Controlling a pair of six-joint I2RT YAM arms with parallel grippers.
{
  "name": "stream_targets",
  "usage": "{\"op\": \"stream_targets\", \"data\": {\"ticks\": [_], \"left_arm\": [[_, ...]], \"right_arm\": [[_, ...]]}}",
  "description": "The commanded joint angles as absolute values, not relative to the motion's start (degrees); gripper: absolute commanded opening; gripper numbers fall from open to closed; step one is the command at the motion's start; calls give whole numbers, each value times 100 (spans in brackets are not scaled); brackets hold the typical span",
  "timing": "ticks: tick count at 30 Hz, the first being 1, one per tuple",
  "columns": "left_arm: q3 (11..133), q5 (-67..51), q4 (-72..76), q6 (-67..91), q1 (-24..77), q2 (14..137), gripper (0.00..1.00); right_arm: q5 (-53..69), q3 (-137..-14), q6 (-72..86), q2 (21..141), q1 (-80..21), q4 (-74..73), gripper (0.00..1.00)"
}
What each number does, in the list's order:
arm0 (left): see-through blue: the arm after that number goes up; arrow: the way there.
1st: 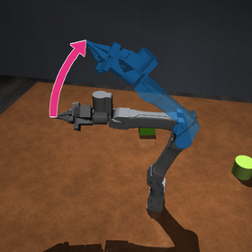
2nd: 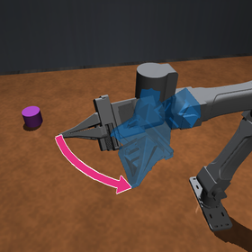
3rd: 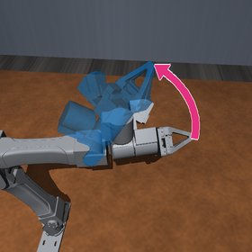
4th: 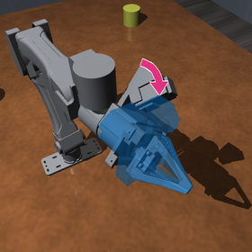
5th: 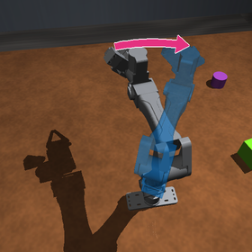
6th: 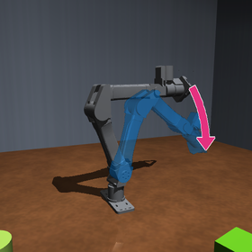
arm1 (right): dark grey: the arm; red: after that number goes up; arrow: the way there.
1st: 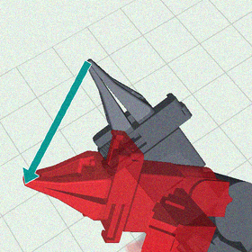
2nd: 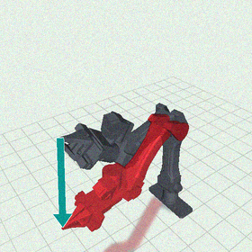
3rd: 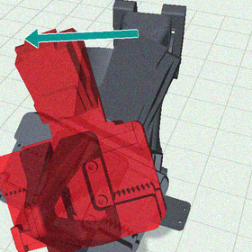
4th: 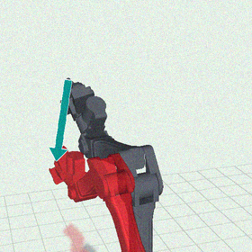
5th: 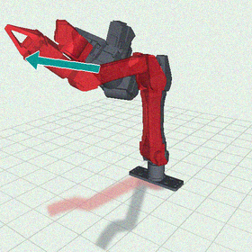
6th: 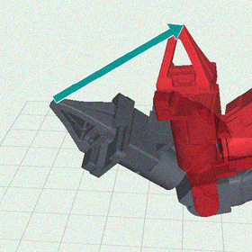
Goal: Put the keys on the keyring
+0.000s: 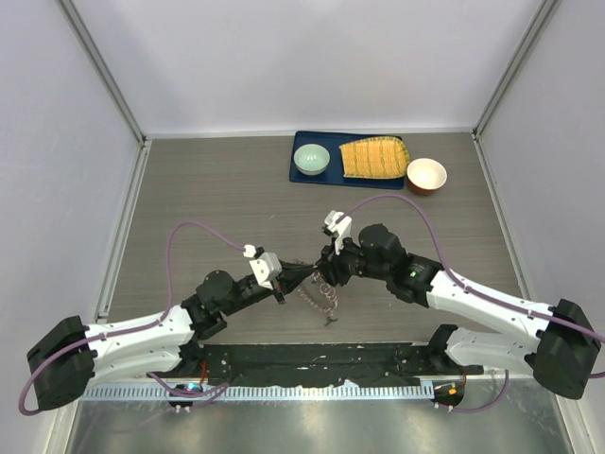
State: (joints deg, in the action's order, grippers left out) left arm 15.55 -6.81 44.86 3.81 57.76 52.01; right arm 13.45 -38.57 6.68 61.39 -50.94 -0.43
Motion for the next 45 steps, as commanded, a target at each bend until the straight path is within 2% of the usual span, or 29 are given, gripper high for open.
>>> {"op": "stream_targets", "data": {"ticks": [1, 5, 12, 16, 23, 33, 45], "left_arm": [[1626, -440, 5449, 229, 5748, 5186, 0], [1600, -246, 5441, 141, 5748, 5150, 0], [1442, -246, 5458, 123, 5748, 5106, 0], [1389, -202, 5546, 141, 5748, 5080, 0], [1441, -44, 5589, 316, 5748, 5124, 0], [1538, -44, 5625, 431, 5748, 5273, 0], [1564, 149, 5607, 439, 5748, 5300, 0]], "right_arm": [[1320, -3929, 765, 6039, -5142, -254, 34], [294, -3946, 817, 5731, -5115, -606, 35], [-290, -3903, 703, 4993, -5071, -633, 36], [-80, -3797, 589, 4667, -5071, -300, 36], [1204, -3596, 624, 4439, -5071, 334, 39], [1195, -3489, 88, 4570, -5098, 351, 39], [923, -3524, 448, 4939, -5291, 923, 39]]}}
